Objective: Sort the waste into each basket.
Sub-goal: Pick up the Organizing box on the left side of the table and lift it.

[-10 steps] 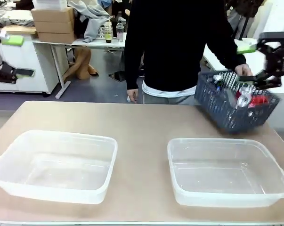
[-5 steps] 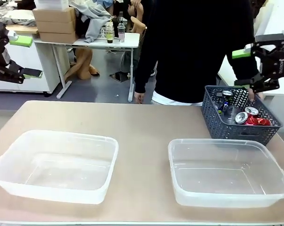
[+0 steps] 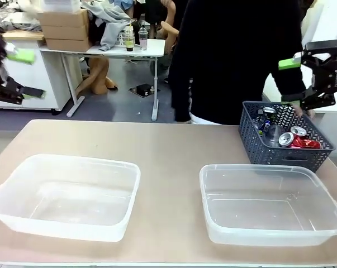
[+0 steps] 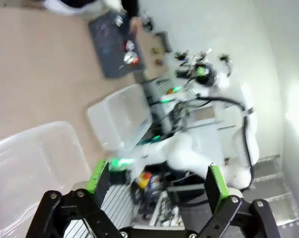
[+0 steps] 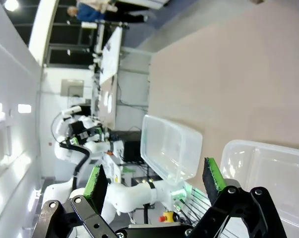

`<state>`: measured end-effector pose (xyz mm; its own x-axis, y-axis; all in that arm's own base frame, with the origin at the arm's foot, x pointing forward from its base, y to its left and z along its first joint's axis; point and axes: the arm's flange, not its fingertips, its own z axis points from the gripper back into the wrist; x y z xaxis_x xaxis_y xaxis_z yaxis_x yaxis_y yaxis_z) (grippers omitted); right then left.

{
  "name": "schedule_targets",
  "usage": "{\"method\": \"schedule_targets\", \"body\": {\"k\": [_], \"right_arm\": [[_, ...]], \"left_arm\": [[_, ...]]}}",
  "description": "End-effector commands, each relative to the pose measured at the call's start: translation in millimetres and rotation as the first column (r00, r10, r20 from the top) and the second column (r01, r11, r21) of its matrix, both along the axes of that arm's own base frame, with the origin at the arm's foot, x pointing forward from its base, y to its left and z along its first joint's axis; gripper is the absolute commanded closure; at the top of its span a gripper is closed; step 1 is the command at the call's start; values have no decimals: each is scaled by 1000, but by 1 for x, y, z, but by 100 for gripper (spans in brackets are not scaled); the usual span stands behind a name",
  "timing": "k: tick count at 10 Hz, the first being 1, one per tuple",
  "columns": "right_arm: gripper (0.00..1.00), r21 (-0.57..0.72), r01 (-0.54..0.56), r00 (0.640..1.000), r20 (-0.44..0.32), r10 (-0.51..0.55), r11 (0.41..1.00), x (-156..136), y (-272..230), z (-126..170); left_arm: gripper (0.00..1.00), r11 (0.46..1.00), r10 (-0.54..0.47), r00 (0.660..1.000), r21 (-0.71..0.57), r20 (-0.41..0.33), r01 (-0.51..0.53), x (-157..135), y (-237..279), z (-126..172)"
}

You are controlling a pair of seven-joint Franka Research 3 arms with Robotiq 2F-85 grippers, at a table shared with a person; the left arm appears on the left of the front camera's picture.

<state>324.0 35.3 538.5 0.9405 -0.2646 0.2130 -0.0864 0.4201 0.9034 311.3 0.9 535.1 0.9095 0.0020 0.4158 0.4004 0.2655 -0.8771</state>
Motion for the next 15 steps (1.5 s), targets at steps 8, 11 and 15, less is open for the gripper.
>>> {"method": "schedule_targets", "body": {"k": [8, 11, 15], "right_arm": [[0, -217, -442, 876, -313, 367, 871, -44, 272, -73], [0, -302, -504, 837, -403, 371, 809, -35, 332, -97], [0, -467, -546, 793, -556, 248, 696, -18, 425, -142]], "left_arm": [[0, 666, -48, 981, 726, -189, 172, -71, 12, -25], [0, 545, 177, 978, 839, -114, -1, -52, 9, -43], [0, 314, 201, 972, 948, -122, 54, -22, 21, -136]]}}
